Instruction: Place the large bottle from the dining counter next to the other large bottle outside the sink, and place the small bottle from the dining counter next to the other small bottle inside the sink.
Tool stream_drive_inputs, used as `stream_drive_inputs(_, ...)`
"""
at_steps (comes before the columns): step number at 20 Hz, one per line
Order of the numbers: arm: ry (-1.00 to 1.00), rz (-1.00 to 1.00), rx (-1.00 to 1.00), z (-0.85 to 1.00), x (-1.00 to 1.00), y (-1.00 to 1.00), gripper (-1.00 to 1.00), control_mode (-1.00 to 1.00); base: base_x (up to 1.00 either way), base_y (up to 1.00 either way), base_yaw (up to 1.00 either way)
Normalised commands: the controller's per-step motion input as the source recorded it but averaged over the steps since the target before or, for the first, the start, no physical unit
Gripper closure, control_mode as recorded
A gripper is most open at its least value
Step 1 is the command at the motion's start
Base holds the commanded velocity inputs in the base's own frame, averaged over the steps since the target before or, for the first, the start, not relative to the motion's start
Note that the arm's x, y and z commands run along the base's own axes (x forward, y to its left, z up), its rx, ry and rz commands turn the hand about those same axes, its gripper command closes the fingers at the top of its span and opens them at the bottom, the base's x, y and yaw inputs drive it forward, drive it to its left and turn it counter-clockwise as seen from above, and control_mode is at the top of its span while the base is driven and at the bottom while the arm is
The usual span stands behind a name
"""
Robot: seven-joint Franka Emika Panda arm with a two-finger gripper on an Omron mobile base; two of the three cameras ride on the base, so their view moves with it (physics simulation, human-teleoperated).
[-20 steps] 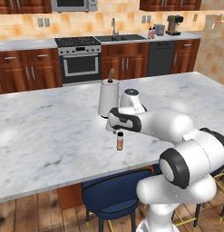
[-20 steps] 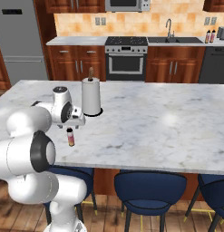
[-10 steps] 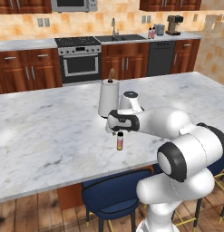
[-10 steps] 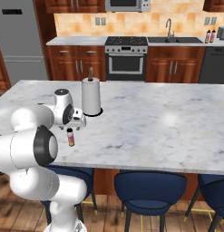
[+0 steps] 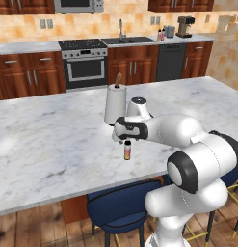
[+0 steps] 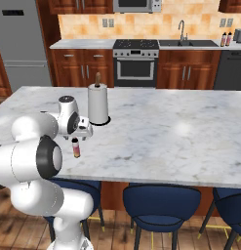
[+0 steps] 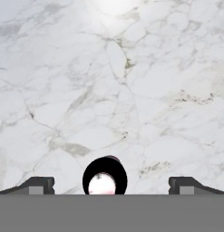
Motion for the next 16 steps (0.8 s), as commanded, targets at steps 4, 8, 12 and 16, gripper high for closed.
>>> stream_drive_inputs(4,0.0,0.0,0.0,0.0,0.0,0.0,-1.0,-1.0,0.0,0.0,0.0)
stream_drive_inputs(8,0.0,0.0,0.0,0.0,0.0,0.01,-1.0,-1.0,0.0,0.0,0.0)
stream_drive_inputs(12,0.0,0.0,0.0,-0.05,0.0,0.02,-1.0,-1.0,0.0,0.0,0.0)
stream_drive_inputs(16,0.0,0.0,0.0,-0.21,0.0,0.0,-1.0,-1.0,0.0,0.0,0.0)
